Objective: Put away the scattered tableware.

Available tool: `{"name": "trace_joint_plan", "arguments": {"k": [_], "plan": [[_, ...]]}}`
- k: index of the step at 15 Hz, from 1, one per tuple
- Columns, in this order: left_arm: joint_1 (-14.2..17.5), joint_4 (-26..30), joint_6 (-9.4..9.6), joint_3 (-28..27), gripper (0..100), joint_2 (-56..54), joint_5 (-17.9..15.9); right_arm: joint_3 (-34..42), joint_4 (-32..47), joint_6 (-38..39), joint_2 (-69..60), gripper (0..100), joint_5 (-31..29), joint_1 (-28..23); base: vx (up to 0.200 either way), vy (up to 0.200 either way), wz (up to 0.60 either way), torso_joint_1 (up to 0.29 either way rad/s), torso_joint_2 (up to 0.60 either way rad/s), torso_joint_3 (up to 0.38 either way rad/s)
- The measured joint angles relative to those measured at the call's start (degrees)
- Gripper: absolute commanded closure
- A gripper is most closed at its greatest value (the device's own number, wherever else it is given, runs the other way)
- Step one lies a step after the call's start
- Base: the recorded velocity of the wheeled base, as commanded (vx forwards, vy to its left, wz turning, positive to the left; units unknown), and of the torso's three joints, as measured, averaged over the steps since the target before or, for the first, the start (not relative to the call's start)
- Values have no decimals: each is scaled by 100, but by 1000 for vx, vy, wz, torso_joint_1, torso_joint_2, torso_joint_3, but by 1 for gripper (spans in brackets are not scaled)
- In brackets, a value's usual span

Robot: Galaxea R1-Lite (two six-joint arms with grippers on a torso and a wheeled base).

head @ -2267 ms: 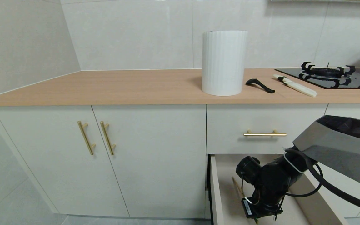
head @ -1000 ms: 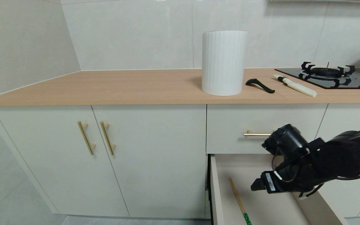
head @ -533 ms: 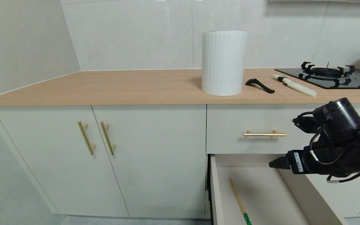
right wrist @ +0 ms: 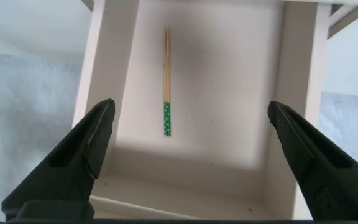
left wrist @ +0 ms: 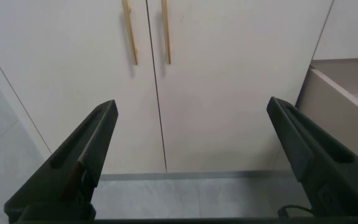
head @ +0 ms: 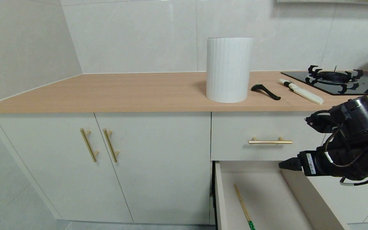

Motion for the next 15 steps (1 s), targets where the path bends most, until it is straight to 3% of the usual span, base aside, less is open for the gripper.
{"name": "trace_joint_plan", "arguments": {"k": [15], "plan": [[0,0,0,0,0,0,0,61,-4,-57,-54,0,0,9,0,0,0,193,-493,-285]]}}
